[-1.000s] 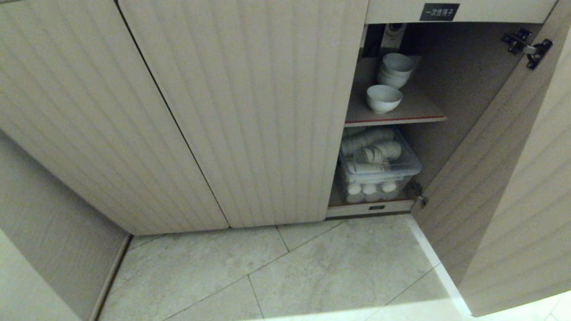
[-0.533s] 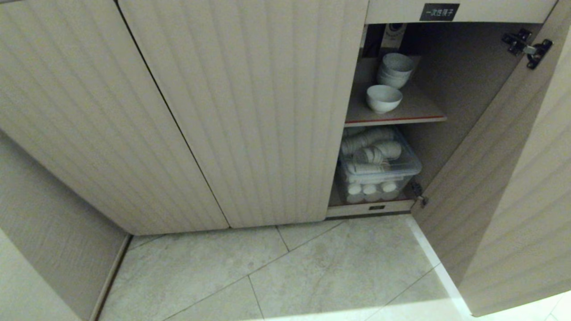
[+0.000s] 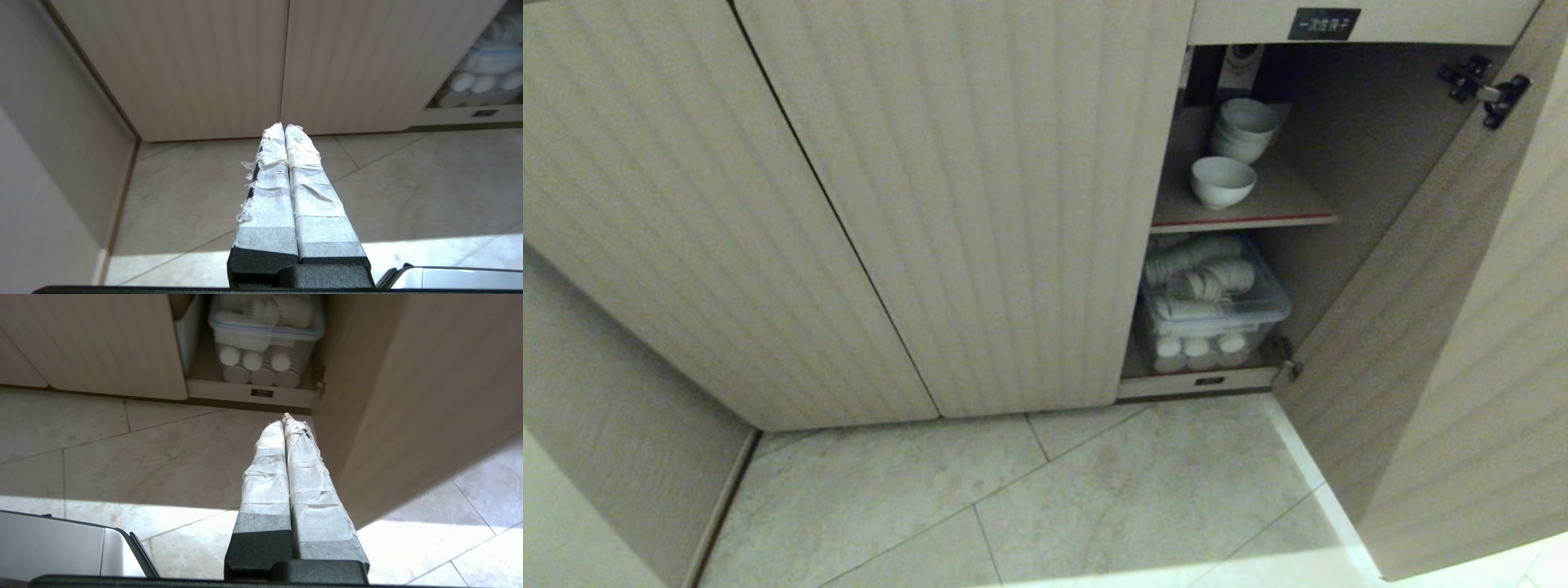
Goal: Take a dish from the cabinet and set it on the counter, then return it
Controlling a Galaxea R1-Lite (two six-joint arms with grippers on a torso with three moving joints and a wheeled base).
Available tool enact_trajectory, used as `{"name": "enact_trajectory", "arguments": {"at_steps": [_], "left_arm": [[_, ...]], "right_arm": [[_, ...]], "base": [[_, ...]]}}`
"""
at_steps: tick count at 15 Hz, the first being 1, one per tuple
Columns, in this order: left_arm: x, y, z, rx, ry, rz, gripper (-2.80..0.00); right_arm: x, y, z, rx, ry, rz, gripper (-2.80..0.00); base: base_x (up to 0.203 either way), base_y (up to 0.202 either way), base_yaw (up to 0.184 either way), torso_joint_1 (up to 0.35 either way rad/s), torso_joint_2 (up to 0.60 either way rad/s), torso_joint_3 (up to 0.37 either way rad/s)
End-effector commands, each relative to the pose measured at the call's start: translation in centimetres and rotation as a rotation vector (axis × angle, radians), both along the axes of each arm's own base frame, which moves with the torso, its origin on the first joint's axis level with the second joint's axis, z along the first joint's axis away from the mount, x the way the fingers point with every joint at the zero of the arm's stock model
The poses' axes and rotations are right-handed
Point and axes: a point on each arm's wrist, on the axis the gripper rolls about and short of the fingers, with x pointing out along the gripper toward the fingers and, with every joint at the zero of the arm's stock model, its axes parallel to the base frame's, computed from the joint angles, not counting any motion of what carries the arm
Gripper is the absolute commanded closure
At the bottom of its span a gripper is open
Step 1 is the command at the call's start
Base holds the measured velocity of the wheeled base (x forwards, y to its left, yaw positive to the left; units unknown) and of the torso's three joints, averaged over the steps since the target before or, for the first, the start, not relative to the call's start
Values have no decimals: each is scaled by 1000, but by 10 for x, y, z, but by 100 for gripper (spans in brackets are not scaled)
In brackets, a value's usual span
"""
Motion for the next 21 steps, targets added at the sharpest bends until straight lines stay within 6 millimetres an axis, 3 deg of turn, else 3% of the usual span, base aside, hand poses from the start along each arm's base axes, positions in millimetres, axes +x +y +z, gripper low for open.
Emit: {"name": "enact_trajectory", "arguments": {"at_steps": [1,18,21], "left_arm": [[0,0,0,-1,-1,2,0],[0,0,0,0,0,3,0],[0,0,0,-2,0,3,0]], "right_arm": [[0,0,0,-1,1,1,0],[0,0,0,-1,1,2,0],[0,0,0,0,1,1,0]], "base": [[-1,-130,-6,2,1,-1],[0,-194,1,3,3,2],[0,-83,0,2,3,1]]}}
